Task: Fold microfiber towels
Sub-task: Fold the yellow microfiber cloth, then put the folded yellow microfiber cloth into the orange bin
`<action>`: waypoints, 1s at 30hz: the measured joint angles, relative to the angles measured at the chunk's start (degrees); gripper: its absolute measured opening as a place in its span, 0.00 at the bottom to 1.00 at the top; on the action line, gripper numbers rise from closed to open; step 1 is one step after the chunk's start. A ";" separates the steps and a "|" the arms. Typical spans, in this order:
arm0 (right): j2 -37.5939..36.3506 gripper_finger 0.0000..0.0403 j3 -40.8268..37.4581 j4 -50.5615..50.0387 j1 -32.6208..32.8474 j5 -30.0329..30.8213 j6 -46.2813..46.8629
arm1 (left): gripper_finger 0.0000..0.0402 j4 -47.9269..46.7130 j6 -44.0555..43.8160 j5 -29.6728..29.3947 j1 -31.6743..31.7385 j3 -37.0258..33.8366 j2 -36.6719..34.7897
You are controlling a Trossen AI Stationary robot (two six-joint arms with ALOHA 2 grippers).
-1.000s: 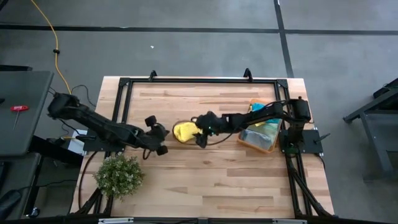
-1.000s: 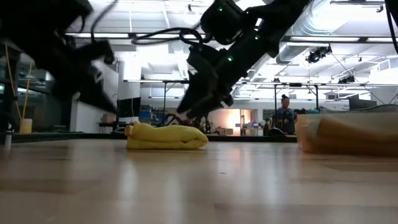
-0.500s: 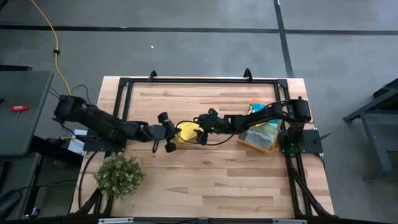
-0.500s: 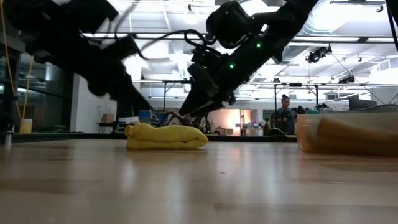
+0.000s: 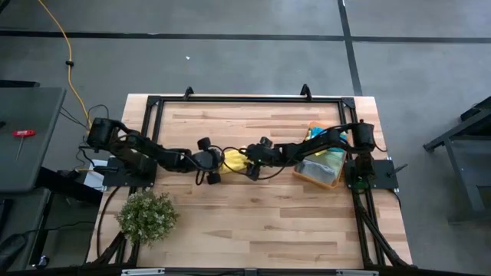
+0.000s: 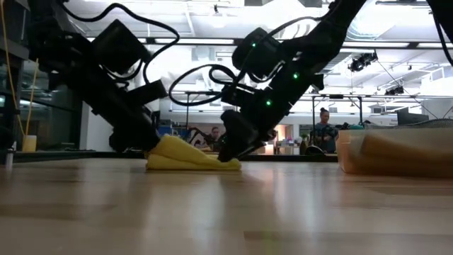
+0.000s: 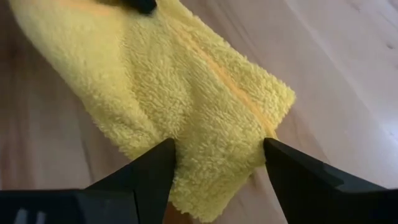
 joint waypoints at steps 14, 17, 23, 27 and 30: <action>-3.84 0.59 -0.02 -2.50 0.02 1.95 -2.60 | 0.00 -8.92 2.41 -10.76 -0.26 0.00 -2.76; -6.60 0.59 -0.02 -3.92 0.01 2.13 -2.68 | 0.00 -10.94 2.42 -11.32 -0.27 0.02 -6.37; -9.99 0.59 0.00 -8.39 -1.82 1.00 5.10 | 0.00 -18.59 -1.42 -11.07 -1.61 0.00 -17.57; -9.33 0.59 0.05 -7.72 -5.17 -7.64 15.34 | 0.00 -19.02 -2.13 -5.45 -4.30 0.00 -26.02; -7.74 0.59 0.07 -7.14 -7.24 -12.11 20.12 | 0.00 -18.77 -2.15 4.65 -5.30 0.02 -31.34</action>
